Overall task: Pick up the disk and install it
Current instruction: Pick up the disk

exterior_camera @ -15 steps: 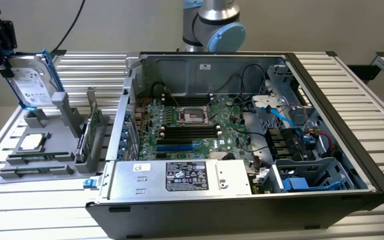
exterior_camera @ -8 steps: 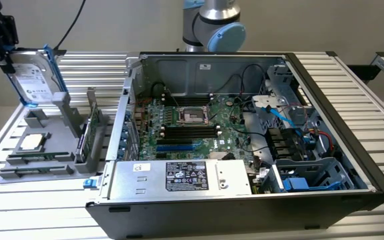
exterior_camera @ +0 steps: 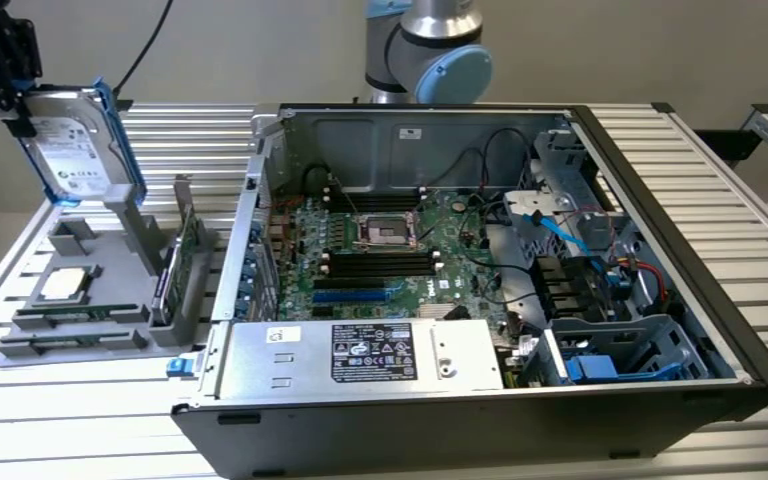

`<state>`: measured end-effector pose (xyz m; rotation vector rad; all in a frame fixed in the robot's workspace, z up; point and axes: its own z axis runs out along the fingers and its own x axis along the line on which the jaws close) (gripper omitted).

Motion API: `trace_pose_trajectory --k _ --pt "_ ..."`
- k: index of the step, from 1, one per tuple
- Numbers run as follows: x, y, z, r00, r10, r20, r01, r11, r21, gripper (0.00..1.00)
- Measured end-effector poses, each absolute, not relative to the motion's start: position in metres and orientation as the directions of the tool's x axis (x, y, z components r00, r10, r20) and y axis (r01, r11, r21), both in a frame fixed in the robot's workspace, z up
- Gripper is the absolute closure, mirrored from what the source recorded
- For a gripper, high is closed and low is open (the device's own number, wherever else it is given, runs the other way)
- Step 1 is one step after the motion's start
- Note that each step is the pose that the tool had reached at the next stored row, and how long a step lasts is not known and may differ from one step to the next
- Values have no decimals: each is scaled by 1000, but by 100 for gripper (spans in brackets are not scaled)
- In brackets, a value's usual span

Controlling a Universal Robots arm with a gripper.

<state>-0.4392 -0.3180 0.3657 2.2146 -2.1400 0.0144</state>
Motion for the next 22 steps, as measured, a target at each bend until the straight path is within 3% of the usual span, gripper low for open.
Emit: trace_pose_trajectory --k 3,7,22 --pt "-435 -317 371 35 -998 51 -999 -33 38 67" --pt "-405 -314 409 35 -998 54 -999 -33 39 67" --pt "-354 -314 455 46 -997 54 -998 -43 50 67"
